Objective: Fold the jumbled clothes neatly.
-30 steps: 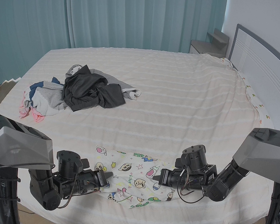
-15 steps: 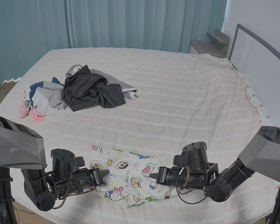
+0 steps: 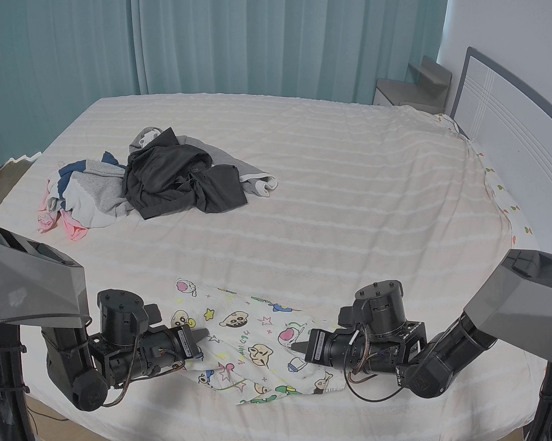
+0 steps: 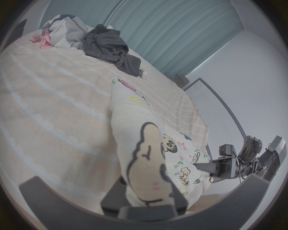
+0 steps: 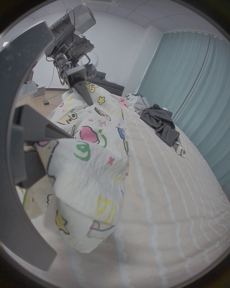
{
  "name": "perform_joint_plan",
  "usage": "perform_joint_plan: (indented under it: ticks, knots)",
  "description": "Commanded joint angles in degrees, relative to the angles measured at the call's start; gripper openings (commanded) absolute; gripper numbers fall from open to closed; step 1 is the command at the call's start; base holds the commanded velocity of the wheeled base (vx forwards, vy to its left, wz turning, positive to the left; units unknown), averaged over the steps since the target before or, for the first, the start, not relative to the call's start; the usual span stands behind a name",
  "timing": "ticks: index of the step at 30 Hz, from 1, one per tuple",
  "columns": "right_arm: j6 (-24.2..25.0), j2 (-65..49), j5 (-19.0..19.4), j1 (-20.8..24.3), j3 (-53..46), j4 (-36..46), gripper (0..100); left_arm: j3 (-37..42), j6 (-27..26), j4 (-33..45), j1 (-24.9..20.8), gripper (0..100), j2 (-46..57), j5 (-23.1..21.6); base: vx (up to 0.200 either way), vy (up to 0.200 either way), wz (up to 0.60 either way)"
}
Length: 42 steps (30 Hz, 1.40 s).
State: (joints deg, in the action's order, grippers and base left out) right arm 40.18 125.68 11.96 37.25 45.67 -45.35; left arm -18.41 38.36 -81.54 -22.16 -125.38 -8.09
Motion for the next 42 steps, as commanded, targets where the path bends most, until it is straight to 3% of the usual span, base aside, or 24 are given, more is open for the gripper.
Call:
perform_joint_plan:
  ticks: [1,26,39,42]
  knots:
    - [-0.01,1.32,-0.01,0.19,0.74,0.00,0,0.04,-0.04,-0.02,2.12,0,-0.65,0.01,0.000,0.200,0.00]
    - [-0.01,5.45,-0.18,3.09,7.33,0.96,0,0.92,-0.13,-0.02,5.81,0,-1.09,0.01,0.000,0.200,0.00]
    - [0.07,6.59,-0.27,4.41,13.48,6.59,0,1.36,-0.13,-0.11,7.84,0,-2.41,0.01,0.000,0.200,0.00]
    - [-0.01,7.82,-2.12,4.76,14.71,6.59,0,1.18,-0.13,-0.11,8.36,0,-2.76,0.01,0.000,0.200,0.00]
